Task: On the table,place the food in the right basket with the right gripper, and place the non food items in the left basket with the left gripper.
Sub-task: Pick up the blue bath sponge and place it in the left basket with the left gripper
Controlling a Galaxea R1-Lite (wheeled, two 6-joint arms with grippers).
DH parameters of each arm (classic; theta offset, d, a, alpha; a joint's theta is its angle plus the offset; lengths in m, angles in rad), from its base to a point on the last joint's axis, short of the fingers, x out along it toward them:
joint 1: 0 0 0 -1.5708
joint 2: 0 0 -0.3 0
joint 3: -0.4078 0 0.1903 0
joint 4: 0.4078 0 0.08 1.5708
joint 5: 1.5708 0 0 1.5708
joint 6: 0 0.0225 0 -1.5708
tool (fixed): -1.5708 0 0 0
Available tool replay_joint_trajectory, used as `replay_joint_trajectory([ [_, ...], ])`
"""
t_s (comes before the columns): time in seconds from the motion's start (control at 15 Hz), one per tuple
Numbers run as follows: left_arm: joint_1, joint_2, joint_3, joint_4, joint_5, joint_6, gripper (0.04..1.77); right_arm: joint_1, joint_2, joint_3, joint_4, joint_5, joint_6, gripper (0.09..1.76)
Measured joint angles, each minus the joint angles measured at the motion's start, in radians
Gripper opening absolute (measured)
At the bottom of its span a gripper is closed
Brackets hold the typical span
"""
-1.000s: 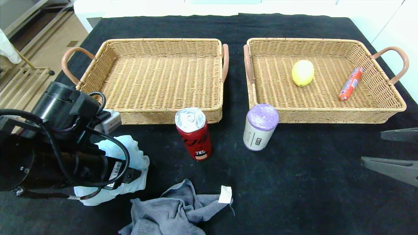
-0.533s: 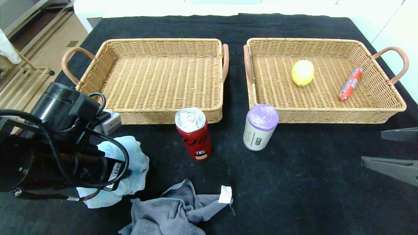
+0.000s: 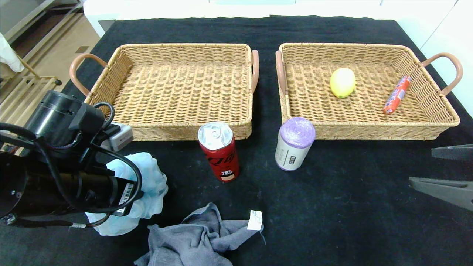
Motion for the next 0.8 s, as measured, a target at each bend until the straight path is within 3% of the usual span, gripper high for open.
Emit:
replay_joint_trajectory([
  [0.6, -0.01, -0.052, -0.094, 0.023, -0.021, 0.006, 0.7, 0.0, 0.036, 0.0, 0.0, -0.001, 0.0, 1.71],
  [0.8, -0.011, -0.06, -0.167, 0.024, -0.071, 0.005, 0.69, 0.0, 0.01, 0.001, 0.0, -0.001, 0.0, 1.71],
])
